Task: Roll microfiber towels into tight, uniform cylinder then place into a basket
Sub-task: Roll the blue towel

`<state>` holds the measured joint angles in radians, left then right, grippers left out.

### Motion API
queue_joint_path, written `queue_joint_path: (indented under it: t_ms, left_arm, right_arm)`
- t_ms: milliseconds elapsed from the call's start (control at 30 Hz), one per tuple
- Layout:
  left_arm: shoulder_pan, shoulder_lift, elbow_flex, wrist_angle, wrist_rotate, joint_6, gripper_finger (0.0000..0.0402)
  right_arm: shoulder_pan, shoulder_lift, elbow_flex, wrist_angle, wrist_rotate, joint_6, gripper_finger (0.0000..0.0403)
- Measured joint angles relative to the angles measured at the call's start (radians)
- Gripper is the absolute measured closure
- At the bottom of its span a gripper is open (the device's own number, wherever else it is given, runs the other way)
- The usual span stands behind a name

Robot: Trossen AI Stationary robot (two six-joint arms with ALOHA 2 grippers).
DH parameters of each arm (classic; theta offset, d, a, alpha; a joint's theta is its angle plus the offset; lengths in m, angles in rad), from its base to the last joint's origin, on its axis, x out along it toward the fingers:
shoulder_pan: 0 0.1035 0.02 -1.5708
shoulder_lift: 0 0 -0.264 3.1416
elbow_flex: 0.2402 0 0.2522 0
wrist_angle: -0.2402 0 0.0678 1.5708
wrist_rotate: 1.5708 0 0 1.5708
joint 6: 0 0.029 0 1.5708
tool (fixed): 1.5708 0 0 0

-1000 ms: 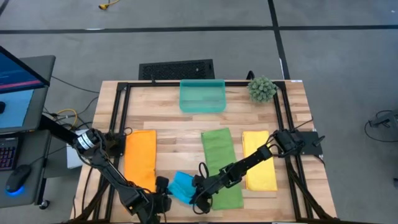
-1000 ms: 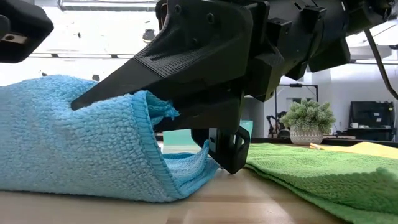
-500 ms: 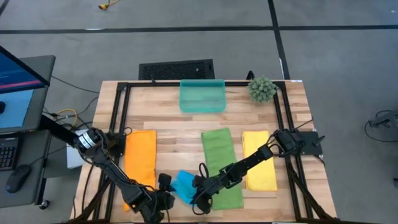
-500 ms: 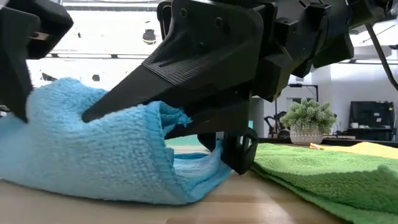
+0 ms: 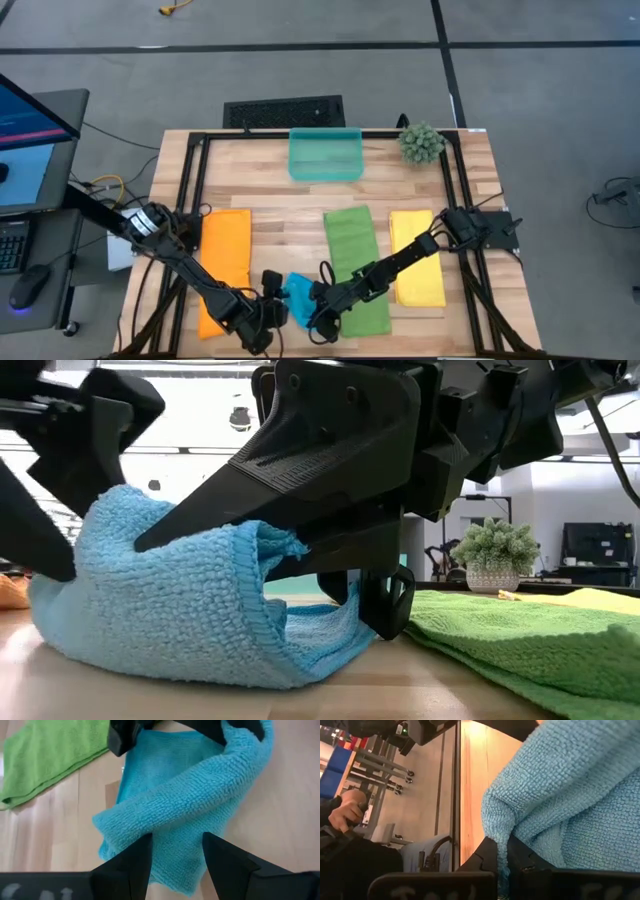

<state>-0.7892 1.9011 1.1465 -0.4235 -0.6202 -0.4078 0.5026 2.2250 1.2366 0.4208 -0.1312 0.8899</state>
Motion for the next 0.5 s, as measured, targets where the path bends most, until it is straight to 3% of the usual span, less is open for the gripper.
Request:
queue_joint_path:
  t_ms: [300, 500]
  left_arm:
    - [0.071, 0.000, -0.032, 0.079, 0.175, 0.039, 0.0233]
    - [0.082, -0.004, -0.078, 0.110, 0.233, -0.018, 0.0245]
  right_arm:
    - [0.000, 0.000, -0.002, 0.004, -0.015, -0.027, 0.0378]
    - [0.000, 0.000, -0.002, 0.007, -0.015, -0.027, 0.0344]
